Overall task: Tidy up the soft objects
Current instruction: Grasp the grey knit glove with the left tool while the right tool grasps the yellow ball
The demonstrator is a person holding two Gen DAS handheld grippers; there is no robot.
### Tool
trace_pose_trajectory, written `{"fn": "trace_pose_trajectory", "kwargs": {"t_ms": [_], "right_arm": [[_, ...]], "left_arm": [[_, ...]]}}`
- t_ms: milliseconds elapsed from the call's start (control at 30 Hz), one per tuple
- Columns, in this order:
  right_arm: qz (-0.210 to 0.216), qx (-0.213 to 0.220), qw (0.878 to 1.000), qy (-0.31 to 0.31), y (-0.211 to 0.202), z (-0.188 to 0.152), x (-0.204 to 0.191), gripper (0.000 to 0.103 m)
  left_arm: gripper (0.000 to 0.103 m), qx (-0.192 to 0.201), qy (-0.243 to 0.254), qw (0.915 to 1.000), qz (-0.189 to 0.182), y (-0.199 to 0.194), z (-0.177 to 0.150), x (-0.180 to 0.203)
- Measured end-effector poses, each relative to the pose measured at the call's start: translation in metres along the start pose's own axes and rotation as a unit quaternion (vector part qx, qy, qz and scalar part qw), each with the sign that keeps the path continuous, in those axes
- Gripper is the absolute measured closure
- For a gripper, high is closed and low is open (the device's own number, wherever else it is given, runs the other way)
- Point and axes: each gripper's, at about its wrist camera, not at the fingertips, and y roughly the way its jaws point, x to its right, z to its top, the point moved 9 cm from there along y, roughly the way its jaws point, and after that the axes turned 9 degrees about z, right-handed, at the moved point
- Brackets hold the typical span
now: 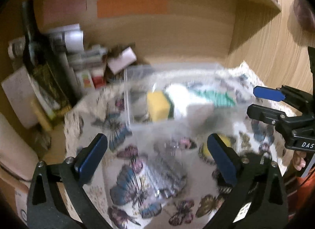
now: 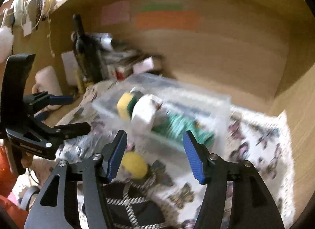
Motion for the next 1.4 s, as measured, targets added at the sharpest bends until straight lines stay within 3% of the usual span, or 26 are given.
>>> {"fn": "trace_pose_trajectory", "kwargs": {"t_ms": [200,467,633,700,733,767,867,1033,1200,1400], "right_arm": [[0.030,-0.060,0.998,0.015,0.035,-0.034,-0.009,0.047],[0.051,-0.107,0.993,0.010,0.063,-0.048,-0.022,0.048],[0.050,-0.135,0.990,0.003,0.076,-0.060,-0.023,0.048],[0.042,-0.129,0.991,0.000,0.077,-0.059,-0.023,0.049],[0.041,-0.126,0.991,0.000,0.077,-0.058,-0.023,0.055],[0.040,-0.124,0.992,0.000,0.077,-0.057,-0.022,0.061],[0.041,-0.117,0.992,0.007,0.073,-0.055,-0.021,0.061],[0.038,-0.090,0.995,0.010,0.055,-0.047,-0.019,0.061],[0.033,-0.055,0.998,0.010,0.031,-0.031,-0.017,0.061],[0.018,-0.009,1.000,0.007,0.002,-0.009,-0.010,0.061]], "left_arm": [[0.000,-0.059,0.006,0.9982,-0.009,0.024,-0.044,0.007],[0.001,-0.112,0.002,0.9934,-0.022,0.049,-0.075,0.014],[0.017,-0.096,0.005,0.9948,-0.032,0.044,-0.076,0.019],[0.028,-0.095,0.012,0.9945,-0.040,0.043,-0.078,0.021],[0.035,-0.100,0.016,0.9939,-0.045,0.044,-0.081,0.023],[0.036,-0.104,0.019,0.9934,-0.045,0.045,-0.084,0.024],[0.051,-0.111,0.026,0.9924,-0.045,0.048,-0.086,0.026],[0.067,-0.105,0.018,0.9925,-0.061,0.045,-0.085,0.027],[0.070,-0.089,0.000,0.9941,-0.061,0.032,-0.076,0.016],[0.071,-0.043,-0.006,0.9976,-0.054,0.002,-0.055,0.008]]}}
